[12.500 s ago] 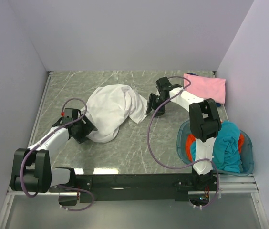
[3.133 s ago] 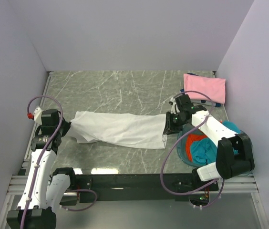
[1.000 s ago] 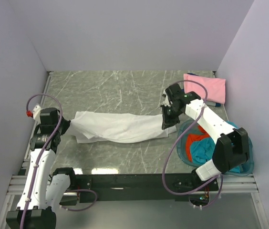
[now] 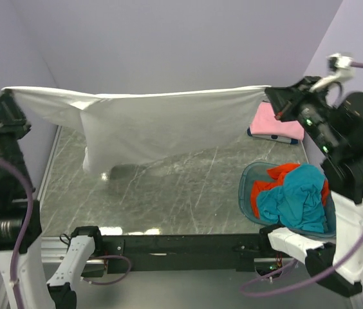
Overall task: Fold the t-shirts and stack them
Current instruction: Flatten the tshirt out
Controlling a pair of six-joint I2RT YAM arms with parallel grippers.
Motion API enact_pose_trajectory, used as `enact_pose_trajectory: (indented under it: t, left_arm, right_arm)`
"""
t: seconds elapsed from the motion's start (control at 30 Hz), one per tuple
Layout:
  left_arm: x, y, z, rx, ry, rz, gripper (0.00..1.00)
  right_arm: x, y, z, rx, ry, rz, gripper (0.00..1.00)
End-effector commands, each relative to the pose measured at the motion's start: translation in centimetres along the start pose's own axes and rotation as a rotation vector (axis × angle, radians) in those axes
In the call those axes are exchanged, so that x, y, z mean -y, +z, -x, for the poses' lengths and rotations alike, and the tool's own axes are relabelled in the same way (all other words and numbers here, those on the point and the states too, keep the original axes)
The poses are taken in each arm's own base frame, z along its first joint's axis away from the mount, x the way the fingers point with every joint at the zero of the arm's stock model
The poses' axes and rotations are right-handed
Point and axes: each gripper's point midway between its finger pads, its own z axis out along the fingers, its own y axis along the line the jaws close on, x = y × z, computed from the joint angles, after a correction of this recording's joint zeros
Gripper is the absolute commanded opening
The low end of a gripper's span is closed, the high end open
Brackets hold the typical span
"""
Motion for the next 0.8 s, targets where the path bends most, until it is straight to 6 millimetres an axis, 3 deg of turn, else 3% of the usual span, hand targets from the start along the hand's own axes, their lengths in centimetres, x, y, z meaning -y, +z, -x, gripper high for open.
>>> enact_pose_trajectory:
  t: [0.0,0.07,0.13,0.23,0.33,0.37,0.47,0.57,0.67,0.77]
  left_arm:
    - [2.6,-2.1,6.7,0.217,-0.02,-0.081,0.0]
    - [3.3,-2.3,7.2,0.236,-0.04,-0.113,0.0]
    - [3.4,-1.7,6.2,0.212,-0.047,-0.128,0.0]
    - [3.2,0.9,2.8,0.114,-0.05,-0.129,0.0]
    - [2.5,4.3,-2.5,-0.033,-0.034,-0.119,0.0]
    - [1.9,5.9,-5.2,-0.097,-0.025,-0.109,0.0]
    - [0.4,8.7,-10.7,-0.231,0.003,-0.094,0.0]
    - [-0.9,10.7,-14.9,-0.329,0.036,-0.089,0.0]
    - [-1.6,11.7,-17.2,-0.386,0.074,-0.092,0.0]
    - [-2.1,12.2,-17.9,-0.409,0.107,-0.076,0.0]
  right_arm:
    - [-1.1,-1.5,6.1,0.272,-0.025,0.032,0.0]
    - [-0.8,-1.2,6.0,0.276,-0.027,0.023,0.0]
    - [-0.5,-0.4,5.5,0.258,-0.029,0.012,0.0]
    - [0.4,2.4,3.4,0.182,-0.022,-0.012,0.0]
    - [1.7,5.7,0.9,0.098,-0.017,-0.048,0.0]
    - [2.4,7.3,-0.3,0.058,-0.023,-0.067,0.0]
    - [3.7,10.7,-3.0,-0.023,-0.024,-0.095,0.0]
    - [4.7,13.4,-5.4,-0.091,-0.026,-0.114,0.0]
    - [5.1,15.3,-6.7,-0.128,-0.024,-0.114,0.0]
    - [5.2,16.5,-7.0,-0.141,-0.014,-0.118,0.0]
